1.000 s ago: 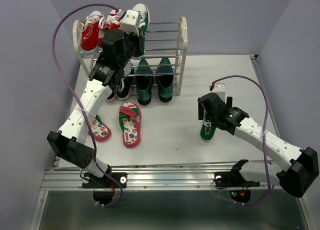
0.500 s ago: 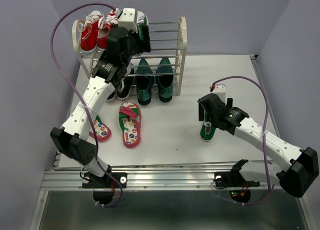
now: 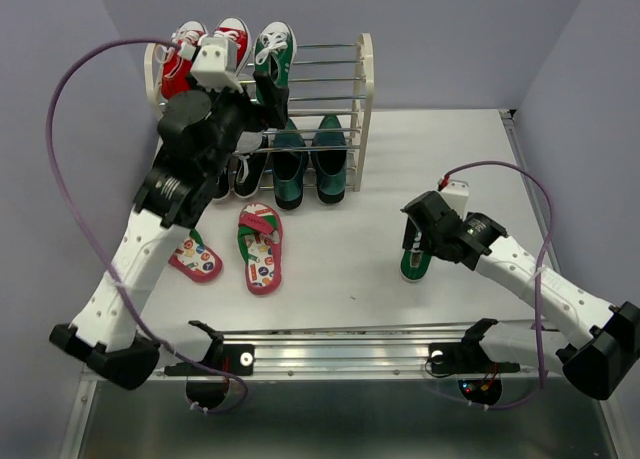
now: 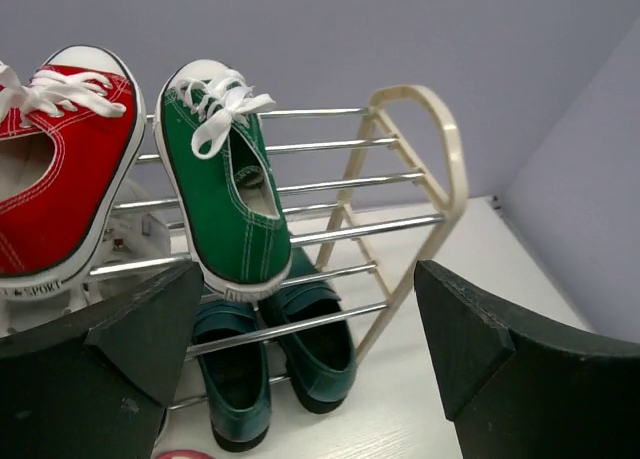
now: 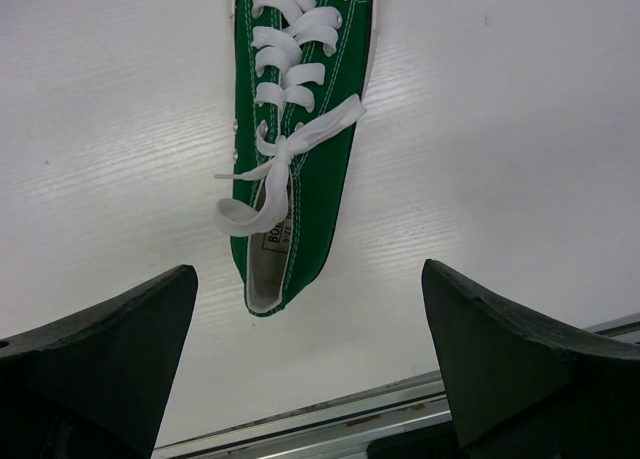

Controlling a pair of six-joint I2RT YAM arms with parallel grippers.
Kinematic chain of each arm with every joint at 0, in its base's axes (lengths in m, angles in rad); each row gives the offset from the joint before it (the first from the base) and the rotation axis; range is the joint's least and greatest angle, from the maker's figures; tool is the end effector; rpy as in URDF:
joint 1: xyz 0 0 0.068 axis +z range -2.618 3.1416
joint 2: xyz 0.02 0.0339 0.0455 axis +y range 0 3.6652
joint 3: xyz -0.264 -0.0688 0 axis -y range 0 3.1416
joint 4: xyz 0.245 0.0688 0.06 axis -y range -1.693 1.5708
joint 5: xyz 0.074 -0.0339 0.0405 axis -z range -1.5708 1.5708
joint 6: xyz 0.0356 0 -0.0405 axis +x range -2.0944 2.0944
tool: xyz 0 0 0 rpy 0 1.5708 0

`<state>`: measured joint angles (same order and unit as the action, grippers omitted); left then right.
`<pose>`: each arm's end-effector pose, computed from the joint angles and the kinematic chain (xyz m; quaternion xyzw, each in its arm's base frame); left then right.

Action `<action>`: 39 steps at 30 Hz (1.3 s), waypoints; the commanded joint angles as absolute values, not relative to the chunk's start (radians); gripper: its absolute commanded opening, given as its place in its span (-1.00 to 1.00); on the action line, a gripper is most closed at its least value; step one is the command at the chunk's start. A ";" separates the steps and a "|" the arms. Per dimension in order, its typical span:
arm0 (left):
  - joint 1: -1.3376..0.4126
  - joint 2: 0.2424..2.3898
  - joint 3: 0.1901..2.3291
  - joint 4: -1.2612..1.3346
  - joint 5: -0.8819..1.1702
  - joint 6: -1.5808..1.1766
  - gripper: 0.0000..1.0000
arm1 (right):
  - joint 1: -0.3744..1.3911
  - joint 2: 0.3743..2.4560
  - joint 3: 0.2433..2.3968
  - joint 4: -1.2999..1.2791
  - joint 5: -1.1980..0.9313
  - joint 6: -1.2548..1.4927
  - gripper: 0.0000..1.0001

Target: Place and organize the shoes onto the shoe shelf

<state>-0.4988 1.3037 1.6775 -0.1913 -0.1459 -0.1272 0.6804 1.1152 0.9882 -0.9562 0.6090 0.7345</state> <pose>0.2342 -0.1217 0.5333 0.0628 0.6374 -0.1917 0.7437 0.1705 0.1118 0.2879 0.0974 0.9235 -0.0715 0.3641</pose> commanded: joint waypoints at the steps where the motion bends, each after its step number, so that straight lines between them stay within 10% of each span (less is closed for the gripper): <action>1: -0.551 1.087 1.449 -0.149 -0.234 -0.248 0.98 | 0.673 1.120 0.973 -0.939 0.543 0.825 1.00; 16: -0.591 0.670 0.835 -0.399 -0.360 -0.706 0.98 | 0.673 1.313 0.854 -0.782 0.453 0.796 0.77; 19: -0.589 0.675 0.805 -0.419 -0.390 -0.713 0.98 | 0.673 1.328 0.830 -0.772 0.482 0.828 0.50; 20: -0.589 0.672 0.801 -0.422 -0.397 -0.716 0.98 | 0.673 1.330 0.825 -0.769 0.488 0.834 0.07; 28: -0.589 0.649 0.801 -0.431 -0.422 -0.703 0.98 | 0.673 1.336 0.790 -0.758 0.506 0.864 -0.22; 32: -0.589 0.638 0.813 -0.446 -0.442 -0.693 0.98 | 0.673 1.269 0.790 -0.709 0.492 0.775 -0.99; 39: -0.589 0.641 0.805 -0.419 -0.451 -0.666 0.98 | 0.673 1.051 0.911 -0.649 0.384 0.466 -0.99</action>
<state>-0.5835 0.6487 0.7952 -0.4492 -0.4137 -0.6895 0.6800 1.1820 0.7971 -0.7517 0.4339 0.6842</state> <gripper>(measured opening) 0.988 0.097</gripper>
